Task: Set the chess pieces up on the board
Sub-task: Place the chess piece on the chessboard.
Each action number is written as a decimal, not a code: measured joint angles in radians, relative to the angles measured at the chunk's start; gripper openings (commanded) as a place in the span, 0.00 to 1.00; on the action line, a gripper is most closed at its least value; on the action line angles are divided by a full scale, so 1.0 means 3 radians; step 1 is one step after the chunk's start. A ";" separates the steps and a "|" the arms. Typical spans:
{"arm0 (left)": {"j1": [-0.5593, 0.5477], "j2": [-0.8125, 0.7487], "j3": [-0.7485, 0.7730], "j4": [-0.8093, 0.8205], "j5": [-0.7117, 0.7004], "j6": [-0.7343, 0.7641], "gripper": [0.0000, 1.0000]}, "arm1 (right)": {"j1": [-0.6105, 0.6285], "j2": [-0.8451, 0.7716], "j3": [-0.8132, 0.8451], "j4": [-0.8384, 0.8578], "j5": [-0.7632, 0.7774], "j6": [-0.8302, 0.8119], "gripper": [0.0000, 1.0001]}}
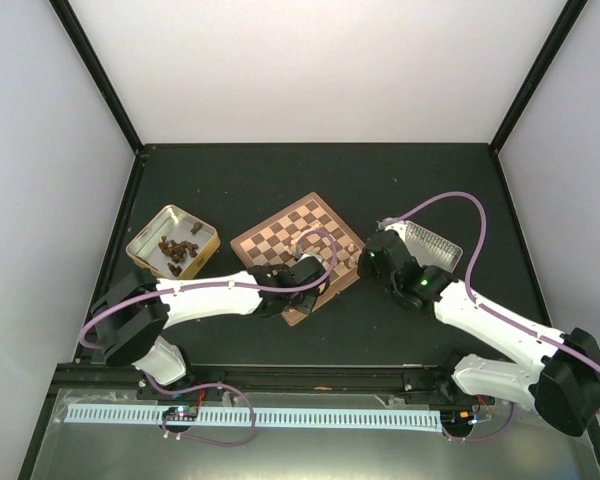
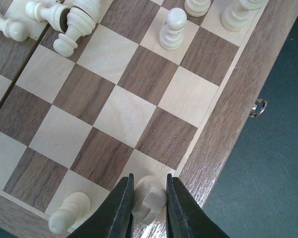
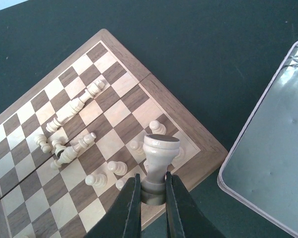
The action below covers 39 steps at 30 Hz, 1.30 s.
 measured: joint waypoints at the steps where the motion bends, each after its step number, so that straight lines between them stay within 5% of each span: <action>1: 0.0000 0.0008 0.0000 0.0003 -0.0003 -0.0004 0.06 | 0.0000 0.0000 -0.0004 0.0001 -0.0004 0.0004 0.05; 17: 0.0000 0.0079 -0.0038 0.0047 -0.0034 -0.0095 0.14 | 0.0000 -0.0090 -0.0018 0.0025 -0.0069 0.0008 0.05; 31: 0.0033 -0.0028 -0.0038 0.0042 -0.0014 -0.0113 0.40 | 0.0000 -0.0242 -0.0066 0.0117 -0.0165 -0.0006 0.05; 39: 0.0354 -0.0754 -0.0038 0.0086 0.0282 -0.0117 0.60 | -0.0013 -0.0422 -0.0295 0.0659 -0.0857 -0.0360 0.05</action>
